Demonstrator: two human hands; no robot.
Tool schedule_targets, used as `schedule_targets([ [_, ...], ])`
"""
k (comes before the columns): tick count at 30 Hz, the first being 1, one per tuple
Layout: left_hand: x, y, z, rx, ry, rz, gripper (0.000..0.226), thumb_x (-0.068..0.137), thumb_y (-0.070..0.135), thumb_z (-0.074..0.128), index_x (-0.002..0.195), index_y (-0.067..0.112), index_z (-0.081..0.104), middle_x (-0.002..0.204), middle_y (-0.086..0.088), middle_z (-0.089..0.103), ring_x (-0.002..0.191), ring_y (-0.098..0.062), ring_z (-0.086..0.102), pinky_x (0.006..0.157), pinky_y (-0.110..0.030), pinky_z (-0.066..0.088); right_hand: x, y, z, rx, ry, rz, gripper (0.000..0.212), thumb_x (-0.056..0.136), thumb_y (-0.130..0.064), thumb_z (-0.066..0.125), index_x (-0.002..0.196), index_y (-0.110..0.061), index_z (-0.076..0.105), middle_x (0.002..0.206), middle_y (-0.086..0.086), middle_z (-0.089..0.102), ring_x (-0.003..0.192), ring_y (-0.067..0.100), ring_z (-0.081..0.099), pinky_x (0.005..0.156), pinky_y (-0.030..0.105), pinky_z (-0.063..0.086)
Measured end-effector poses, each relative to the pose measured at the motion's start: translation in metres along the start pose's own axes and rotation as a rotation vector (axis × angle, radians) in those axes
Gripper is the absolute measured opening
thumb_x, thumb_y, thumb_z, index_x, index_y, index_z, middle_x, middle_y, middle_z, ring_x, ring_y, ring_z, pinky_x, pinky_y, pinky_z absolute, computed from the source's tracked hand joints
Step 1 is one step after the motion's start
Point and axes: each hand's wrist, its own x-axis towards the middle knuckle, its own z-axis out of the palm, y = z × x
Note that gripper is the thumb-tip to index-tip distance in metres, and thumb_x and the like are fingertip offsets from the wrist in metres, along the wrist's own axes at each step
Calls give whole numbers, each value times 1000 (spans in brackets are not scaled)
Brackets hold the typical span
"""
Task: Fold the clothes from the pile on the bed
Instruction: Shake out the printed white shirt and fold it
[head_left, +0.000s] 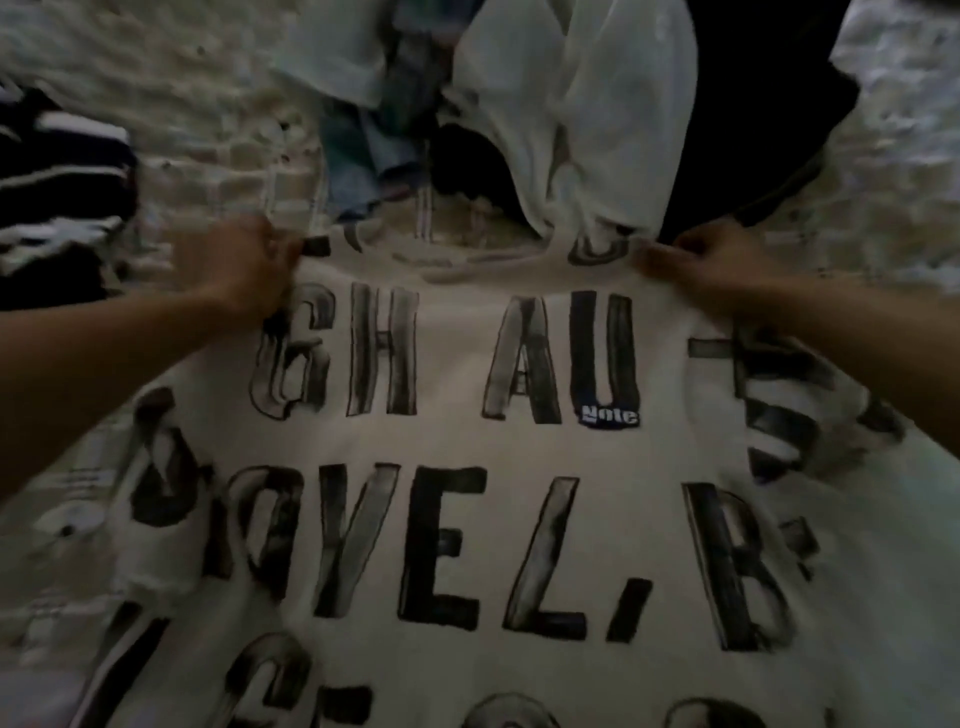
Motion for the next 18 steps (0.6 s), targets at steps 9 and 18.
schedule_targets([
  [9, -132, 147, 1, -283, 11, 574, 49, 91, 43, 50, 130, 14, 45, 135, -14, 43, 123, -33, 39, 102, -45, 32, -30, 49, -93, -168, -614, 77, 79, 47, -77, 74, 107, -26, 71, 104, -8, 69, 96, 13, 64, 89, 36, 52],
  [18, -213, 240, 61, -263, -276, 760, 62, 98, 52, 38, 152, 25, 22, 160, 0, 20, 149, -22, 10, 122, -43, 14, -59, 56, -136, -206, -555, -161, 15, 85, -40, 67, 93, -29, 71, 78, 2, 67, 71, 16, 63, 60, 32, 51],
])
